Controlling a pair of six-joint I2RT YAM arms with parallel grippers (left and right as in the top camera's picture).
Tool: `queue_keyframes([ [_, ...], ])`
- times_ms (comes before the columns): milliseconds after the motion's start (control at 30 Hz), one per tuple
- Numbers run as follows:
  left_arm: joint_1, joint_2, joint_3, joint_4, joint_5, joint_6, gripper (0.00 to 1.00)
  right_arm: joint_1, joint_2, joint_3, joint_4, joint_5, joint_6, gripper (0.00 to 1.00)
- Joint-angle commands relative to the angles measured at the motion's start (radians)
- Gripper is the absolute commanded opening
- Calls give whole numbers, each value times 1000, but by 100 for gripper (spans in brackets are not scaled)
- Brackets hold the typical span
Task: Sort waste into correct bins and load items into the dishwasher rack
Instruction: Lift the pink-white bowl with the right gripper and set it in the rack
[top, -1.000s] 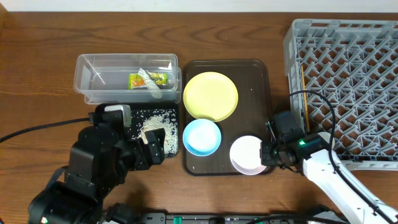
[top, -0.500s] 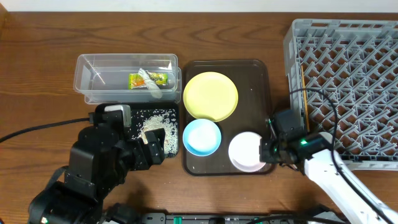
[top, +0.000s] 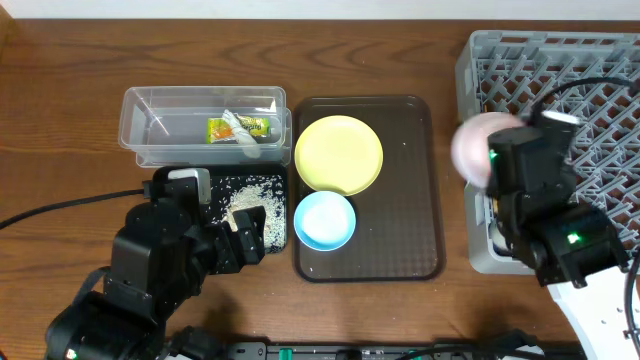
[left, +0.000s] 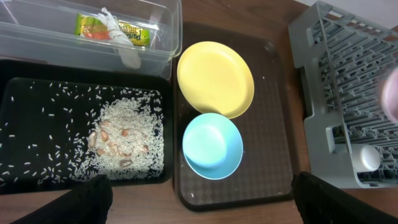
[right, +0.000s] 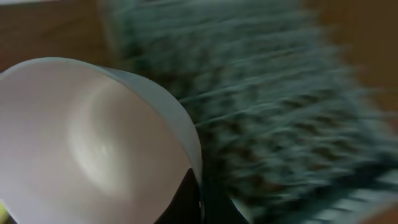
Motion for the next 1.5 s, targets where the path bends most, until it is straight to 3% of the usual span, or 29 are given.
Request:
queue_keyframes([
  [0, -5, 0, 8, -2, -9, 6, 94, -54, 13, 8, -1, 266, 2, 1],
  [233, -5, 0, 8, -2, -9, 6, 94, -182, 77, 8, 72, 463, -23, 1],
  [500, -5, 0, 8, -2, -9, 6, 94, -303, 250, 8, 177, 488, -111, 1],
  [767, -5, 0, 8, -2, -9, 6, 94, -372, 441, 8, 340, 488, -319, 1],
  [1067, -5, 0, 8, -2, -9, 6, 94, -337, 590, 8, 376, 484, -379, 1],
  [1467, -5, 0, 8, -2, -9, 6, 94, -191, 618, 8, 323, 420, -378, 1],
])
